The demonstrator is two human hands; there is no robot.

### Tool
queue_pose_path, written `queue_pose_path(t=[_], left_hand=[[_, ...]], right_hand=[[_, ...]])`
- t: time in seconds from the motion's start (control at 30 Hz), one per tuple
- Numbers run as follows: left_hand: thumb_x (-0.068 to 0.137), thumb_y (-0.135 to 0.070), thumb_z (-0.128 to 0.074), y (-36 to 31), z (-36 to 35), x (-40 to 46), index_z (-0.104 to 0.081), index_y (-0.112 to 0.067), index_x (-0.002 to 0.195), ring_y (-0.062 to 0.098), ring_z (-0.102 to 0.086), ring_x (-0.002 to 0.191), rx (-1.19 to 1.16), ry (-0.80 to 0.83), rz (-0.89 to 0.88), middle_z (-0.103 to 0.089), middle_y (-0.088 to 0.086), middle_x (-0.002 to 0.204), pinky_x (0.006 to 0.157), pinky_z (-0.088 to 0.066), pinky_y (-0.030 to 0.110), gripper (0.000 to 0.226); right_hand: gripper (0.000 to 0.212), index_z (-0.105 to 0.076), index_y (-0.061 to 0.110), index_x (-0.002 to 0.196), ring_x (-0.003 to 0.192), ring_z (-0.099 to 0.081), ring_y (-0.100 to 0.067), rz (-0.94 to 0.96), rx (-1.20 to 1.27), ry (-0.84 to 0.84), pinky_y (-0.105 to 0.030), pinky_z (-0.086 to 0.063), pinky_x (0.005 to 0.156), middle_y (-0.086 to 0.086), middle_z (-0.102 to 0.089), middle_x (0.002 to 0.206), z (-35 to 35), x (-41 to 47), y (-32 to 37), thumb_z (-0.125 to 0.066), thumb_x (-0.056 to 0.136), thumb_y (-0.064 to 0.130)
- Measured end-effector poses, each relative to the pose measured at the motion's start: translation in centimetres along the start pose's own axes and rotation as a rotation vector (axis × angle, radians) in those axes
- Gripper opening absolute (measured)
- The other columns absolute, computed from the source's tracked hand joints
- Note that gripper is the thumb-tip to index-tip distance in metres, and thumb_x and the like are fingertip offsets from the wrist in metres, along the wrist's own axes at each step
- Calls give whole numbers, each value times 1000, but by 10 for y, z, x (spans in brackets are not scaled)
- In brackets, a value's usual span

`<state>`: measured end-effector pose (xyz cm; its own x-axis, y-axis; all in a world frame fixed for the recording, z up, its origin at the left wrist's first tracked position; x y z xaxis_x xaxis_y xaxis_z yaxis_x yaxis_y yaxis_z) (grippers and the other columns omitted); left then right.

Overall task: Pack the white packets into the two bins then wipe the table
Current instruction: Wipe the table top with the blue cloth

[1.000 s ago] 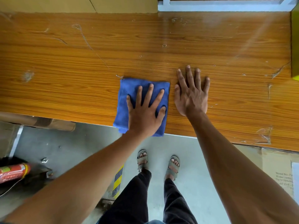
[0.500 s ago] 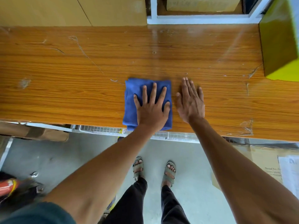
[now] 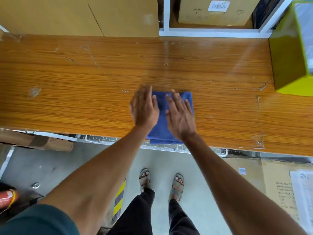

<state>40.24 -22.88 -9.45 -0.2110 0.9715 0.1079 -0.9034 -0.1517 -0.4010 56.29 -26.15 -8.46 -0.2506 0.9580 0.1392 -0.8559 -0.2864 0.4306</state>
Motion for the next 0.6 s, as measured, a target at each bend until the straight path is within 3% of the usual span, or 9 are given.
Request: queue_pose_path(t=[0.27, 0.6], left_hand=[[112, -49, -24, 57, -6, 19, -28, -36, 166, 28, -14, 163, 237, 137, -136, -21, -3, 176, 127, -15, 62, 55], [111, -54, -16, 52, -3, 24, -23, -32, 168, 31, -8, 163, 252, 187, -244, -15, -3, 177, 126, -9, 67, 61]], right_hand=[[63, -21, 29, 168, 163, -7, -26, -12, -208, 158, -58, -7, 129, -1, -11, 177, -38, 7, 24, -27, 110, 53], [65, -5, 37, 169, 164, 2, -22, -177, -302, 154, -57, -5, 130, 6, 0, 177, -23, 4, 4, -20, 110, 59]])
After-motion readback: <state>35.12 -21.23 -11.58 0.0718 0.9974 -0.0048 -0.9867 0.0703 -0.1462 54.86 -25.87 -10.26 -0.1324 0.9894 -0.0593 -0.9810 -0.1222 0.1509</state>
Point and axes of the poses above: each hand's wrist, its own x-axis towards the middle knuckle, its own z-axis out of the back of the hand, y = z × x, the point moved 2 cm from there along x, towards the middle knuckle
